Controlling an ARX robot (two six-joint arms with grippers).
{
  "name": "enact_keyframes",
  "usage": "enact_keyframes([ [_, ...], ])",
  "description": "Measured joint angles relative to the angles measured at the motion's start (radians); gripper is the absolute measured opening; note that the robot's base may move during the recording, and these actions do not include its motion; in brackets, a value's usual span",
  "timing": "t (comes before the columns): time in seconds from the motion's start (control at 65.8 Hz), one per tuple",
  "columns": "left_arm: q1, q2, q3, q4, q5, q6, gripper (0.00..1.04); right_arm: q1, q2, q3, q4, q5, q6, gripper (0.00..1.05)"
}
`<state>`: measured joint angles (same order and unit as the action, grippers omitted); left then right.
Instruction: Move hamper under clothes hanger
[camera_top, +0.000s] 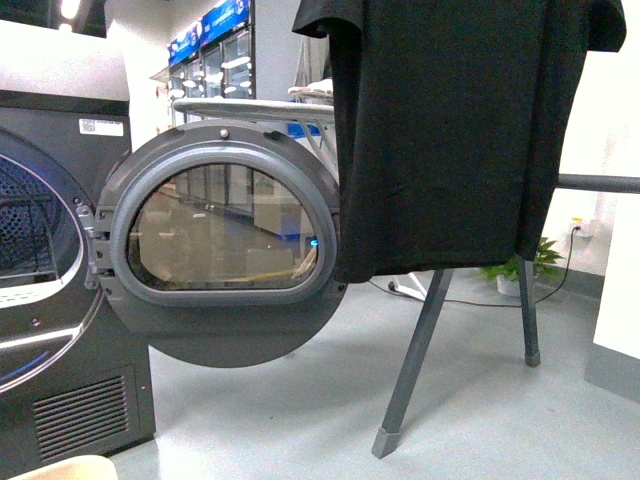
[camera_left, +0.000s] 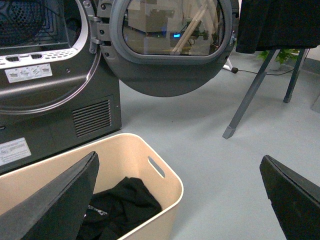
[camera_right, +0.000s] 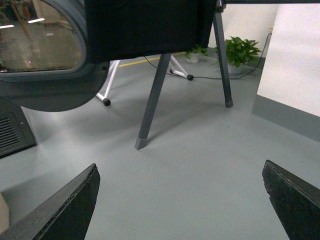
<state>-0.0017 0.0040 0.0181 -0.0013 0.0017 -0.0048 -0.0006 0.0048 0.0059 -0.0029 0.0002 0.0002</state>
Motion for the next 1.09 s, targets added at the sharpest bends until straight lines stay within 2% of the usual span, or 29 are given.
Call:
enact_keyframes([
  [1.094, 0.000, -0.003, 0.000, 0.000, -0.002, 0.000, 0.98, -0.001, -0.001, 0.000, 0.000, -0.001, 0.000, 0.97],
])
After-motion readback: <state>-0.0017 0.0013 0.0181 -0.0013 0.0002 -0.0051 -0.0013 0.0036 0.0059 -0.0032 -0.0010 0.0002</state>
